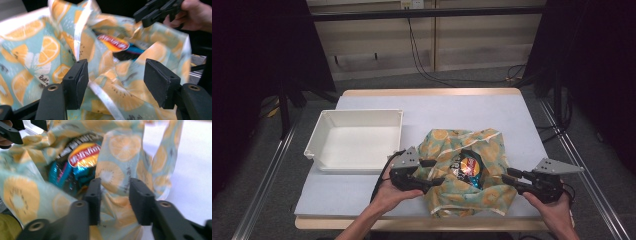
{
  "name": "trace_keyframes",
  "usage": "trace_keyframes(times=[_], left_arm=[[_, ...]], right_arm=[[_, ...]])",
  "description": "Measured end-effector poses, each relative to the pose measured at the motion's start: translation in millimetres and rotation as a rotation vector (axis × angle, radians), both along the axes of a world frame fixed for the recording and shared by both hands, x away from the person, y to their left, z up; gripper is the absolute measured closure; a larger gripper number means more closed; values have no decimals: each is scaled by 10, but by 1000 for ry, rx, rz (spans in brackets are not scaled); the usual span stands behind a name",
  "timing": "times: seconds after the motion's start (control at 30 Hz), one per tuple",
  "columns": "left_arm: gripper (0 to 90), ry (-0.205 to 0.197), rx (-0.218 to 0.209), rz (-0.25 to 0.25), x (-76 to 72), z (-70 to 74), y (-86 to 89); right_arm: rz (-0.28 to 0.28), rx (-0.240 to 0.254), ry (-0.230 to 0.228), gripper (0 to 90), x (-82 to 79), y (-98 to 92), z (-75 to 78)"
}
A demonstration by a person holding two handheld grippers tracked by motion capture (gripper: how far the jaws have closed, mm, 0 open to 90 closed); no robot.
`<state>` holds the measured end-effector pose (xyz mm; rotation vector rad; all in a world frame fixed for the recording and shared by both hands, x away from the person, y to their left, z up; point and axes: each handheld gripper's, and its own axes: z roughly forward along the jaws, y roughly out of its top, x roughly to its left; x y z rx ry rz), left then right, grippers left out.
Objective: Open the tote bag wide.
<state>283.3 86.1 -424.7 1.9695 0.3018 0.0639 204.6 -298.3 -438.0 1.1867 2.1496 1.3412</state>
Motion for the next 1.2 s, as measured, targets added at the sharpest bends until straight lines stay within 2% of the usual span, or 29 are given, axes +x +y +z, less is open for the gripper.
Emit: trace_keyframes(times=[0.1, 0.17, 0.33, 0.5, 0.73, 0.83, 0.87, 0.9, 0.97, 1.13, 1.2], left_arm=[[400, -11, -32, -14, -53, 128, -2], [434, -28, -27, -37, -89, 192, -57], [509, -37, -4, -107, -111, 256, -362], [589, -3, 15, -133, -5, 255, -627], [650, -2, 107, -136, 76, 62, -868], [638, -10, 152, -177, 47, -15, -929], [634, -28, 183, -186, 31, -29, -945], [617, -35, 197, -180, 8, -41, -959], [608, -56, 234, -202, -39, -64, -985], [520, -96, 293, -240, -121, -138, -1031], [488, -129, 305, -246, -156, -156, -1051]], right_arm=[[7, 19, -16, 593, -43, 29, 64], [12, 25, -23, 590, -70, 51, 83], [24, 30, -30, 581, -109, 106, 107], [23, 36, -32, 577, -108, 86, 96], [26, 37, -35, 560, -103, 74, 87], [23, 36, -31, 554, -95, 73, 73], [23, 40, -27, 552, -92, 71, 70], [25, 41, -25, 551, -88, 69, 67], [29, 39, -24, 546, -82, 69, 63], [43, 40, -21, 542, -72, 88, 56], [45, 38, -17, 539, -72, 92, 50]])
